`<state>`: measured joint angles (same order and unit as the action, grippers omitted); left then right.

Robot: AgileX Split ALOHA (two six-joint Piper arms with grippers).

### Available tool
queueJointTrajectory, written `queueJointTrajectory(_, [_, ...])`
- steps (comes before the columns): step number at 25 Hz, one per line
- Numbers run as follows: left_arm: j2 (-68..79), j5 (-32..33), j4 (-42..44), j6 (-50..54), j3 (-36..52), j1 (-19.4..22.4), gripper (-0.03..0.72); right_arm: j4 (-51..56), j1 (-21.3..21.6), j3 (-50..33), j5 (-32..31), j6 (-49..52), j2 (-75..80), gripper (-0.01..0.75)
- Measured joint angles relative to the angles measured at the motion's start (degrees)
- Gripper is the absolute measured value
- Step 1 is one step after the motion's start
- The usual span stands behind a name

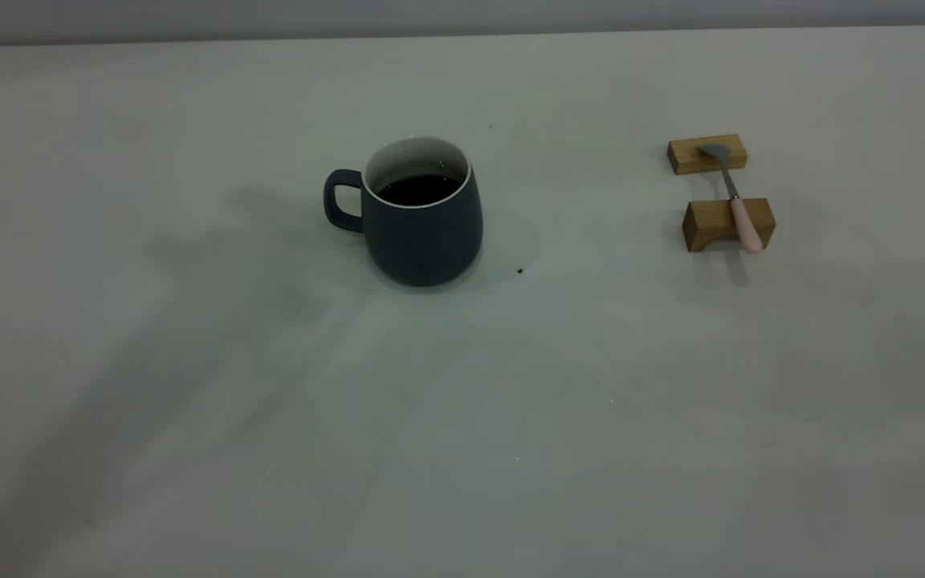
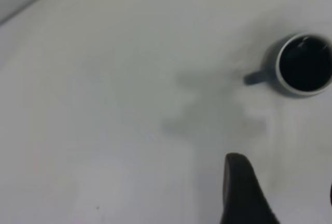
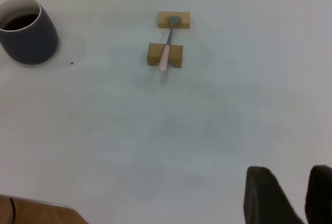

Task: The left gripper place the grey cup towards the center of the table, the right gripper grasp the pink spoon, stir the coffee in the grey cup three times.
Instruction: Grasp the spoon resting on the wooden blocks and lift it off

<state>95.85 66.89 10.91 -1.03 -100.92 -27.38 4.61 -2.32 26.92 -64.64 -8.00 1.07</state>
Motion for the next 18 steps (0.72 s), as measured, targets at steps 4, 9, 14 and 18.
queueJointTrajectory(4, [-10.98, 0.00, -3.65, -1.79, 9.11, 0.00, 0.470, 0.00, 0.00, 0.00, 0.00, 0.00, 0.00, 0.240])
queueJointTrajectory(9, [-28.23, 0.00, -5.41, -2.60, 27.19, 0.00, 0.470, 0.00, 0.00, 0.00, 0.00, 0.00, 0.00, 0.240])
queueJointTrajectory(14, [-44.72, 0.00, -10.49, -2.60, 41.34, 4.58, 0.469, 0.00, 0.00, 0.00, 0.00, 0.00, 0.00, 0.240])
queueJointTrajectory(18, [-58.53, -0.23, -12.80, -2.86, 50.99, 16.03, 0.469, 0.00, 0.00, 0.00, 0.00, 0.00, 0.00, 0.240])
